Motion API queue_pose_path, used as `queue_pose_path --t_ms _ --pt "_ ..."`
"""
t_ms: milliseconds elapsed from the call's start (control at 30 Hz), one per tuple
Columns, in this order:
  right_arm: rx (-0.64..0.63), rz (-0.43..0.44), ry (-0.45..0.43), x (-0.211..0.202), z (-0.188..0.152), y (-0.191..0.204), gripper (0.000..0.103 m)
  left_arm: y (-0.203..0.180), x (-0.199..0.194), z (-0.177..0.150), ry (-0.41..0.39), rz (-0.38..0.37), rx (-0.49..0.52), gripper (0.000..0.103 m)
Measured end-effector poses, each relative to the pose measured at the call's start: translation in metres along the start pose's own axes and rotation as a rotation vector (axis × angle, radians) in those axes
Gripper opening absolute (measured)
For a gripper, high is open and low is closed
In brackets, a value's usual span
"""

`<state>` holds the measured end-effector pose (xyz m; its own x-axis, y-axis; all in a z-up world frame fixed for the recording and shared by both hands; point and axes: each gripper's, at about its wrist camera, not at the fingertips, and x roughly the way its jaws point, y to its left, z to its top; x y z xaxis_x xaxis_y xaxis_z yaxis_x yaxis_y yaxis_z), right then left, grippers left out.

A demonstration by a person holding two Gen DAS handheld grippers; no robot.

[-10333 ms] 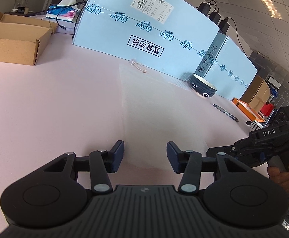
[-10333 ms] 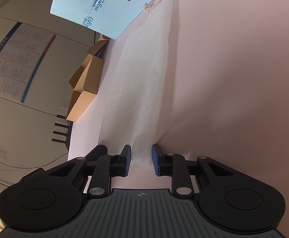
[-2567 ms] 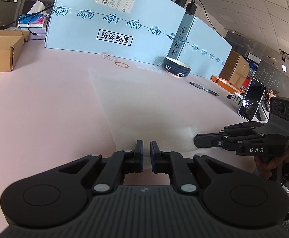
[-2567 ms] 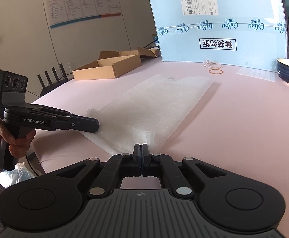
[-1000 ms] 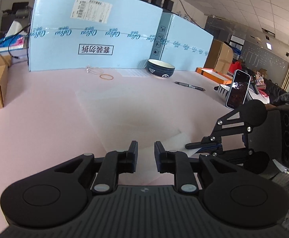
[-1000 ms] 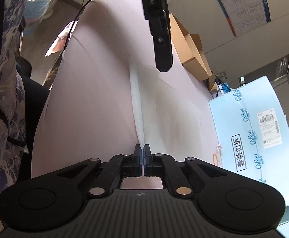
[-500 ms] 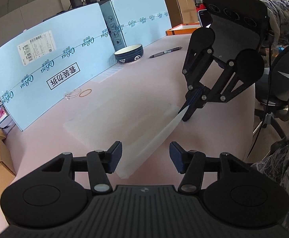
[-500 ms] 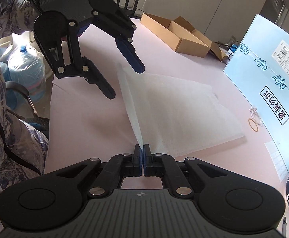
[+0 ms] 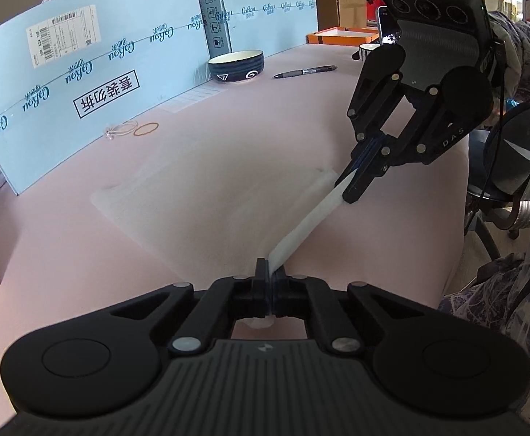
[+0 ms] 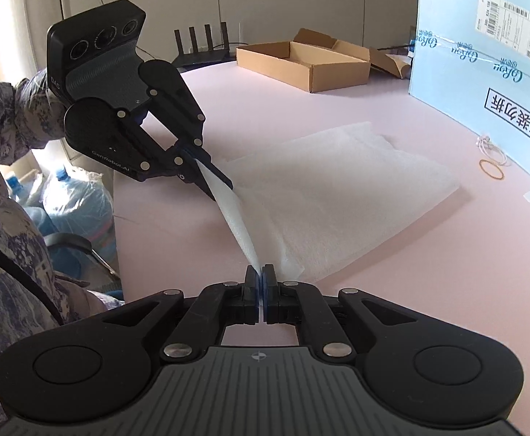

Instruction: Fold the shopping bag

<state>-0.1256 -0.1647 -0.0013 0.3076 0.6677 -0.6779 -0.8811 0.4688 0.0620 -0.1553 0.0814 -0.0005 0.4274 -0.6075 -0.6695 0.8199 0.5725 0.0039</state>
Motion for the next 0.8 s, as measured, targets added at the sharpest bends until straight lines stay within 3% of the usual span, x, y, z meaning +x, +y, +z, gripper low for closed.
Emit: queue_pose_path --t_ms 233,433,633,800 --pt "0.329 0.146 -0.031 0.001 -0.004 -0.028 0.003 0.033 0.000 -0.002 0.061 -0.120 -0.265 0.002" --pt "0.519 0.152 -0.082 0.002 -0.013 -0.052 0.003 0.063 0.003 -0.011 0.075 -0.207 -0.453 0.005" --pt "0.543 0.135 -0.106 -0.003 -0.020 -0.054 0.003 0.091 0.008 -0.022 0.097 -0.301 -0.639 0.005" --pt "0.463 0.070 -0.182 -0.028 -0.017 -0.037 0.003 0.105 0.018 -0.018 0.154 -0.374 -0.676 0.004"
